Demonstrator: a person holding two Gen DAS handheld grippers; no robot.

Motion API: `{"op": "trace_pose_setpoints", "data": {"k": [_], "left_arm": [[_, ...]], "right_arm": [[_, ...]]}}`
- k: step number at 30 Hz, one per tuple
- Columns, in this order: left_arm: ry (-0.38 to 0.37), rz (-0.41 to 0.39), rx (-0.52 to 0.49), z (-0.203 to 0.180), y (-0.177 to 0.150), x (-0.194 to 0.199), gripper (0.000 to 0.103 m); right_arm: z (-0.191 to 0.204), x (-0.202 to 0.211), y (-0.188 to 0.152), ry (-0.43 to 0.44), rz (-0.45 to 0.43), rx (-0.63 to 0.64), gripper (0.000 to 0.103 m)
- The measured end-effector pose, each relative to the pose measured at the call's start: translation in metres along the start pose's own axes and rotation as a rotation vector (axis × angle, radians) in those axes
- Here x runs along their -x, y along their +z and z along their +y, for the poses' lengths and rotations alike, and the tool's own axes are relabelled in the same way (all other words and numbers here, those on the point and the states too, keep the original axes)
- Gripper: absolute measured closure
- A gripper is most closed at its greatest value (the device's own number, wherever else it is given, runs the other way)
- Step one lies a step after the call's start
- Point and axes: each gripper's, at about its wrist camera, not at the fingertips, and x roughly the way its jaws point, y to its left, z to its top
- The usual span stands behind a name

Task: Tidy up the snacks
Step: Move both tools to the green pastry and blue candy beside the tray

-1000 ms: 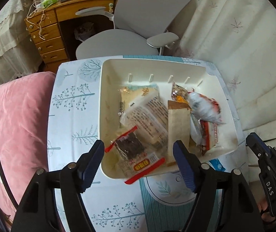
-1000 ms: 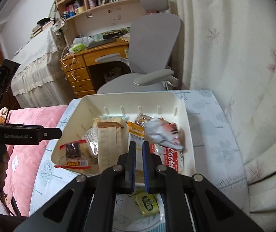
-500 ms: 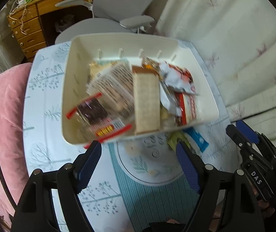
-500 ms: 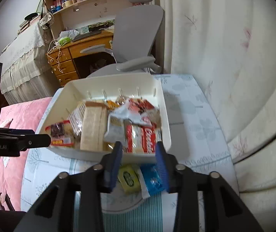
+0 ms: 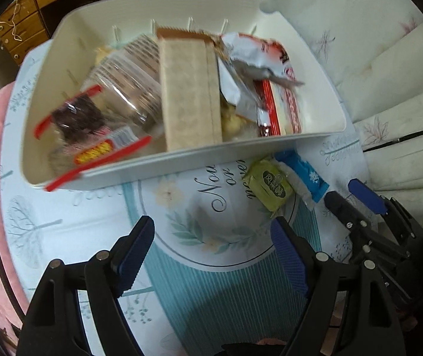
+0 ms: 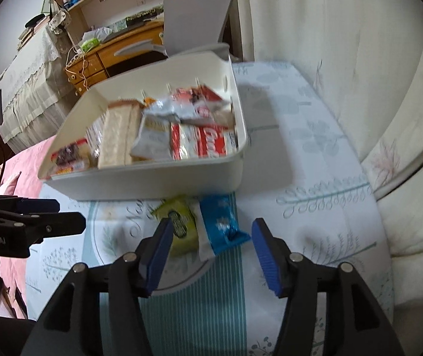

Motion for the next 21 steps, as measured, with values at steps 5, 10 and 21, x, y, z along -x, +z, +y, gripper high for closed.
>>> {"op": "trace_pose_setpoints", "data": {"k": [5,10,21], "left_arm": [[-0.010,0.028,0.005,-0.011,0.000,-0.028,0.023],[-0.008,0.045,0.024,-0.020,0.002,-0.051,0.023],[0.006,0.072,0.102,-0.034,0.010,-0.080,0.023]], "right_arm": [[-0.007,-0.021,-0.013,-0.027,0.022,0.031,0.046],[-0.011,-0.037,-0.020,0.000,0.031,0.075,0.046],[-0.009,-0.058,-0.020,0.064,0.040,0.208,0.046]]}}
